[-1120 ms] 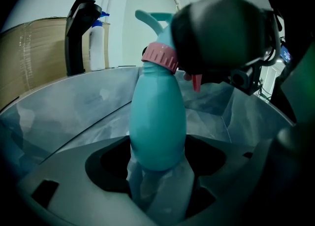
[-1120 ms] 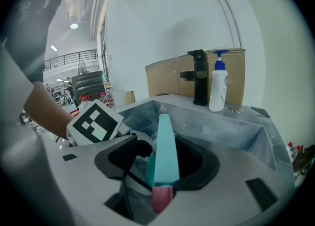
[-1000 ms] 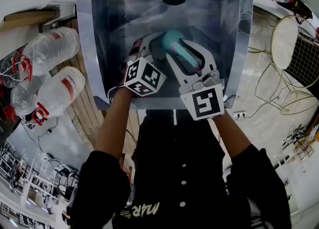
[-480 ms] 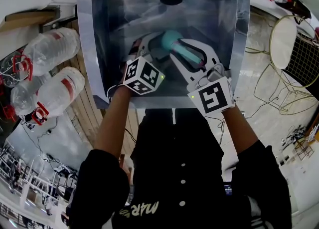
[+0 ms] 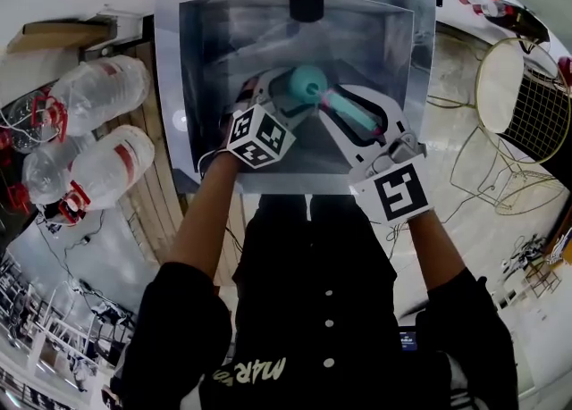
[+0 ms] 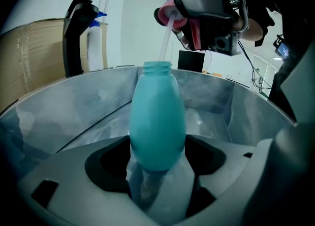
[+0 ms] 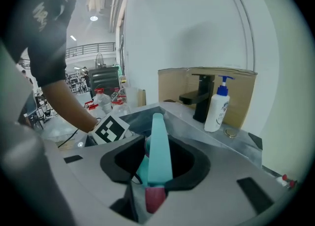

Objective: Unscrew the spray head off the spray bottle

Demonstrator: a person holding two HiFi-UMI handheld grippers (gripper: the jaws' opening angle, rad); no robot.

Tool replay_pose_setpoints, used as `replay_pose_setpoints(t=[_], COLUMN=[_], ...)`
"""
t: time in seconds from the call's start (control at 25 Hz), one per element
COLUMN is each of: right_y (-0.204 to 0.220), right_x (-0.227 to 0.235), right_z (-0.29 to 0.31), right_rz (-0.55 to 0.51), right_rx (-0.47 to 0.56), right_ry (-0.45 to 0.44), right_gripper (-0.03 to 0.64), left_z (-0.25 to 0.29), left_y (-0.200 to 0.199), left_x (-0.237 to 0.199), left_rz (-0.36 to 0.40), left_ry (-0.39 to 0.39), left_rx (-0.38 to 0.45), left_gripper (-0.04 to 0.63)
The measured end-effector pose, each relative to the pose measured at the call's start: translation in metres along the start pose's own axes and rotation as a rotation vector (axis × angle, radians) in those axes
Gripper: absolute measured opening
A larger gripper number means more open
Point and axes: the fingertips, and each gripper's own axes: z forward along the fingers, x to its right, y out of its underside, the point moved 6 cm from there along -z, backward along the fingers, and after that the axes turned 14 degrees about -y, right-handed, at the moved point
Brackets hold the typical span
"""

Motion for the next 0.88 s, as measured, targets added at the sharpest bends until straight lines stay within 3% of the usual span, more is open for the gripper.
replay_pose_setpoints(t=[0.4,0.64,0.88], right_y=[-0.033,-0.054,-0.056], right_x=[-0.007,-0.014,-0.015], right_z=[-0.041,-0.06,-0.075], right_rz=[0.004,0.092,0.115], right_rx=[0.036,0.158,0.182], right_ry=[0.008,0.059,0.079], right_gripper=[0.152,0.152,0.152], left_z=[-0.002,-0.003,-0.009], left_y=[-0.001,0.0,-0.004], left_x=[0.001,0.003,0.005], left_rz=[-0.005,-0.001,-0.018], left_ry=[0.001,-0.004,0.01], left_rx=[-0.018,-0.035,-0.027], left_gripper=[0.362,0.362,0.365])
